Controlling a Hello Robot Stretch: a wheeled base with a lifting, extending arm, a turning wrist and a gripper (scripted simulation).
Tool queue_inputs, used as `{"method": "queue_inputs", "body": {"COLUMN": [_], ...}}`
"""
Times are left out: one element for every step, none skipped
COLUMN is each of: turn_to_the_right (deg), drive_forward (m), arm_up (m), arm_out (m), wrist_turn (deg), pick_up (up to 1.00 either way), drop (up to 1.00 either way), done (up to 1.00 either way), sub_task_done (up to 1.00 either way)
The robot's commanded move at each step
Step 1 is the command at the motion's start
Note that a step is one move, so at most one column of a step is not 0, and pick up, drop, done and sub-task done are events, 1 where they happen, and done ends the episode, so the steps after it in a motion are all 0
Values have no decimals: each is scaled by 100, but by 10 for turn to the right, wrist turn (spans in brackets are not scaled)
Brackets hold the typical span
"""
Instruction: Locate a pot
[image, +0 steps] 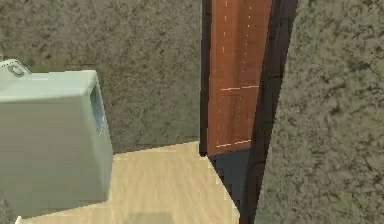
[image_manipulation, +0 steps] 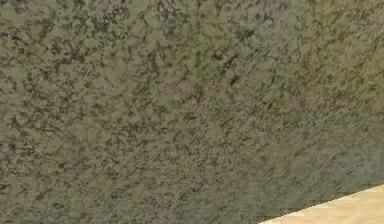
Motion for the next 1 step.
{"method": "queue_inputs", "body": {"turn_to_the_right": [-30], "drive_forward": [0], "arm_up": [0], "arm_out": [0], "wrist_turn": [0], "pick_up": [0], "drop": [0], "done": [0], "sub_task_done": [0]}}
